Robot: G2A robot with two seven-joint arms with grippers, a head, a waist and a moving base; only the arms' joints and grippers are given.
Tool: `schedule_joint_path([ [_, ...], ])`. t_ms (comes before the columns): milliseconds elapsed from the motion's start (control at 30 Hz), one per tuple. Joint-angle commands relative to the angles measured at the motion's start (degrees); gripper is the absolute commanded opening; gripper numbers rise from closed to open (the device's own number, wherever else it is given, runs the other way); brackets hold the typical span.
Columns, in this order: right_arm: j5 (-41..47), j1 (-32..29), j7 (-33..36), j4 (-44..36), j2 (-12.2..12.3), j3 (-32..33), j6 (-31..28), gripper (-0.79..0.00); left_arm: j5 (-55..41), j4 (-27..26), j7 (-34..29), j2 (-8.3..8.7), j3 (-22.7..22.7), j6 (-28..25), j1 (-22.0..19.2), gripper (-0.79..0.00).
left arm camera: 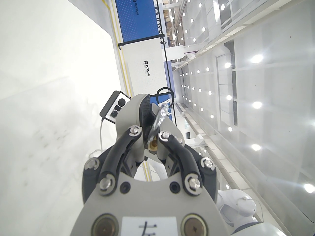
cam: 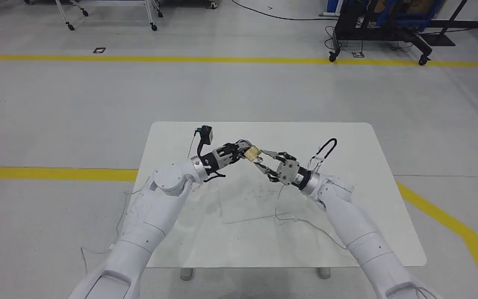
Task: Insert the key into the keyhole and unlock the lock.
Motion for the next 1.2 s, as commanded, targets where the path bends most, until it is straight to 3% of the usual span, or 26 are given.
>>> schedule_joint_path([
  [0, -5.3, -0.5, -3.0, -1.8, 0.3, 0.6, -6.0, -0.557, 0.1, 0.1, -0.1, -0.02, 0.1, 0.3, -0.1, -0.785],
  [67, -10.8, -2.1, -5.1, -5.0, 0.6, 0.4, -11.1, -0.471, -0.2, 0.4, -0.2, -0.06, 0.2, 0.8, -0.2, -0.785],
  [200, -20.9, -5.1, -12.1, -10.8, 1.2, 0.7, -18.6, -0.437, -0.5, 0.9, -0.5, -0.13, 0.4, 1.2, -0.6, -0.785],
  [300, -24.0, -6.9, -15.7, -14.0, 1.3, 0.9, -20.5, -0.369, -0.8, 1.1, -0.8, -0.18, 0.5, 1.5, -0.7, -0.785],
  [567, -31.1, -8.1, -22.2, -17.8, 1.3, 0.4, -22.5, -0.397, -1.3, 2.0, -2.6, -0.27, 0.9, 2.2, -1.4, -0.785],
  [633, -32.4, -8.0, -23.4, -18.1, 1.2, -0.2, -22.6, -0.431, -1.2, 2.3, -3.0, -0.30, 1.1, 2.5, -1.7, -0.785],
  [733, -34.2, -7.7, -25.1, -18.1, 1.0, -1.0, -22.5, -0.545, -1.1, 2.7, -3.2, -0.36, 1.3, 2.5, -1.9, -0.785],
  [767, -34.3, -7.6, -25.2, -18.0, 1.0, -1.2, -22.4, -0.613, -1.1, 2.8, -3.4, -0.37, 1.4, 2.6, -2.0, -0.785],
  [800, -34.3, -7.5, -25.3, -17.9, 0.9, -1.2, -22.4, -0.748, -1.1, 2.9, -3.6, -0.38, 1.4, 2.6, -2.1, -0.785],
  [833, -34.6, -7.4, -25.5, -17.9, 0.9, -1.3, -22.4, -0.785, -1.0, 3.0, -3.7, -0.40, 1.5, 2.7, -2.2, -0.785],
  [1167, -37.3, -9.3, -27.4, -20.0, 1.2, 0.6, -23.9, -0.785, -0.8, 3.3, -3.6, -0.48, 1.9, 2.9, -2.5, -0.785],
])
